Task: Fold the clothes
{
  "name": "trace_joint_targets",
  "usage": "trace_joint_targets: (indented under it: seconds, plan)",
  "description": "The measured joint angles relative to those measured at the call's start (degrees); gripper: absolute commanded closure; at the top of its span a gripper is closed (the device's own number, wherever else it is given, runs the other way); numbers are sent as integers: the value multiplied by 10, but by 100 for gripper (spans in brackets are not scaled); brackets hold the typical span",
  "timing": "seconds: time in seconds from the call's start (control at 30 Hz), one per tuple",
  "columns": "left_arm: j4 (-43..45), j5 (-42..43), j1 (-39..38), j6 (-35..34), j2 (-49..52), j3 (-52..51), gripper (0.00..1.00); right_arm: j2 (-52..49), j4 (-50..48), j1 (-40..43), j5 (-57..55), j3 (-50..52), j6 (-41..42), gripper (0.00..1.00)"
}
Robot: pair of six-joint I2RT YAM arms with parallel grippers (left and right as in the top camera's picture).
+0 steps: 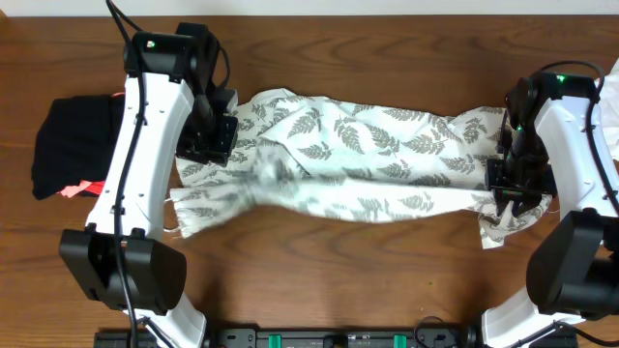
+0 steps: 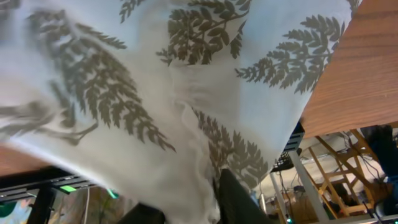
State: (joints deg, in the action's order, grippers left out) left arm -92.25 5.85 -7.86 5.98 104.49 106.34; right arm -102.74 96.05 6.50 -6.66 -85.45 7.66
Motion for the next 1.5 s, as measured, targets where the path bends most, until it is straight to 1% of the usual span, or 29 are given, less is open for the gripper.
trace_joint_targets:
  seconds: [0.1, 0.2, 0.27, 0.33, 0.37, 0.4, 0.53, 0.6, 0.67, 0.77, 0.93, 0.97, 1.07, 1.1, 1.23, 1.37, 1.5]
  plan:
    - [0, 0, 0, 0, 0, 0, 65, 0, -3, 0, -2, 0, 0, 70]
    - [0, -1, 0, 0, 0, 0, 65, 0, -12, 0, -4, 0, 0, 70]
    - [3, -5, 0, 0, 0, 0, 66, 0, -26, 0, -4, 0, 0, 74]
    - [17, -15, 0, 0, 0, 0, 66, 0, -50, 0, -3, 0, -6, 82]
    - [29, -19, 0, 0, 0, 0, 67, 0, -58, 0, 3, 0, -14, 84]
    - [39, -21, 0, 0, 0, 0, 67, 0, -64, 0, 12, 0, -23, 85]
    - [71, -29, 0, -1, 0, 0, 67, 0, -70, -5, 66, 0, -67, 83]
    - [81, -29, 0, -5, 0, 0, 72, 2, -70, -12, 78, 0, -75, 81]
    - [87, -28, 0, -12, 0, 0, 74, 6, -70, -16, 72, 0, -58, 78]
    - [99, -29, 0, -23, 0, -9, 76, 15, -76, -17, 27, 0, -3, 75]
    - [148, -28, 0, -33, -1, -81, 76, 22, -126, -6, -22, 1, 59, 64]
    - [166, -29, 0, -35, -1, -102, 76, 22, -139, -2, -26, 1, 66, 64]
    - [232, -29, 0, -38, -1, -180, 77, 22, -185, 9, -31, 2, 77, 70]
    - [252, -28, 0, -39, -1, -207, 77, 22, -195, 11, -32, 3, 78, 71]
    - [324, -29, 0, -43, -1, -285, 76, 22, -223, 16, -26, 19, 80, 71]
    - [386, -29, 0, -45, -1, -340, 75, 23, -248, 16, -13, 63, 80, 72]
    - [416, -29, 0, -47, -1, -379, 75, 23, -285, 16, -6, 126, 80, 72]
